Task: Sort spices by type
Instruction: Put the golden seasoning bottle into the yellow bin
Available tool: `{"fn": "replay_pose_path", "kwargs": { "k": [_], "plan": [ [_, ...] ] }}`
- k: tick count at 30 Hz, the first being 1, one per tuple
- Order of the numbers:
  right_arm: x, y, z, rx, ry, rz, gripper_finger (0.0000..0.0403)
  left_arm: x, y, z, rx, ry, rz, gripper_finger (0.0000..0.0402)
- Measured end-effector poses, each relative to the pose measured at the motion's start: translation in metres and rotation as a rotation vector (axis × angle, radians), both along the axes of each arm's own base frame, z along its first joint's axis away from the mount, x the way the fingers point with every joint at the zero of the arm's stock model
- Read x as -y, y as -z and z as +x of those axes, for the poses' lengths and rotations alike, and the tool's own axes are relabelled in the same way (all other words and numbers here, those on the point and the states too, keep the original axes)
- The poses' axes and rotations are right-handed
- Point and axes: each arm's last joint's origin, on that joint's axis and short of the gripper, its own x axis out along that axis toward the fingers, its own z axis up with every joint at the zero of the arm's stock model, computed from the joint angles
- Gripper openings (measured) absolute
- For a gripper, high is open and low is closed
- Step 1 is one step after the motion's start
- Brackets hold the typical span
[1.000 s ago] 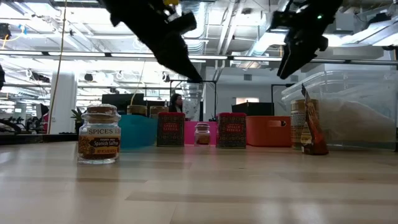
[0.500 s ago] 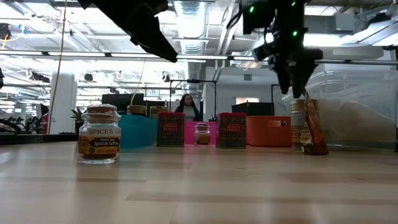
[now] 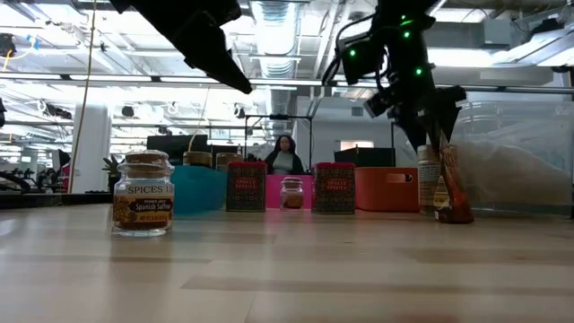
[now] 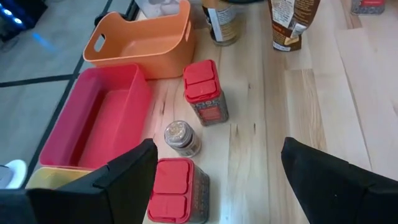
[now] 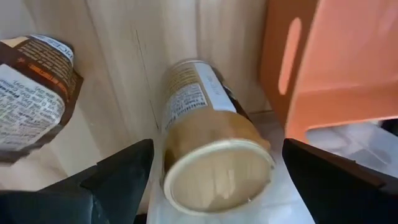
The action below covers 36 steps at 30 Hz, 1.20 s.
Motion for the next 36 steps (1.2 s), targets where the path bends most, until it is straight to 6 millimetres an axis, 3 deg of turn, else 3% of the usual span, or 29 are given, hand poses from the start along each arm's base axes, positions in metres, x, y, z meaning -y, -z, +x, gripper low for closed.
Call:
{"fn": "replay_pose_path", "kwargs": {
  "k": [6, 11, 14, 16, 20, 30, 36],
  "plan": [
    [0.001, 0.020, 0.005, -0.096, -0.002, 0.026, 0.0381, 0.000, 0.001, -0.001, -0.016, 0.000, -0.001, 0.0327],
    [0.001, 0.034, 0.008, -0.172, -0.003, 0.043, 0.0333, 0.000, 0.002, -0.002, -0.030, 0.000, -0.003, 0.0327],
    [0.000, 0.035, 0.008, -0.180, -0.008, 0.044, 0.0302, 0.000, 0.003, -0.002, -0.032, 0.000, -0.004, 0.0327],
    [-0.002, 0.034, 0.009, -0.179, -0.015, 0.042, 0.0302, 0.000, 0.003, -0.002, -0.032, 0.000, -0.004, 0.0327],
    [-0.008, 0.027, 0.012, -0.151, -0.017, 0.027, 0.0302, 0.000, 0.002, -0.002, -0.033, 0.005, 0.004, 0.0327],
    [-0.036, -0.019, 0.039, 0.056, -0.125, -0.059, 0.0302, 0.000, 0.002, -0.001, -0.028, 0.000, -0.004, 0.0327],
    [-0.074, -0.024, 0.055, 0.151, -0.290, -0.064, 0.0302, 0.000, 0.005, -0.004, -0.059, -0.015, -0.031, 0.0327]
  ]
}}
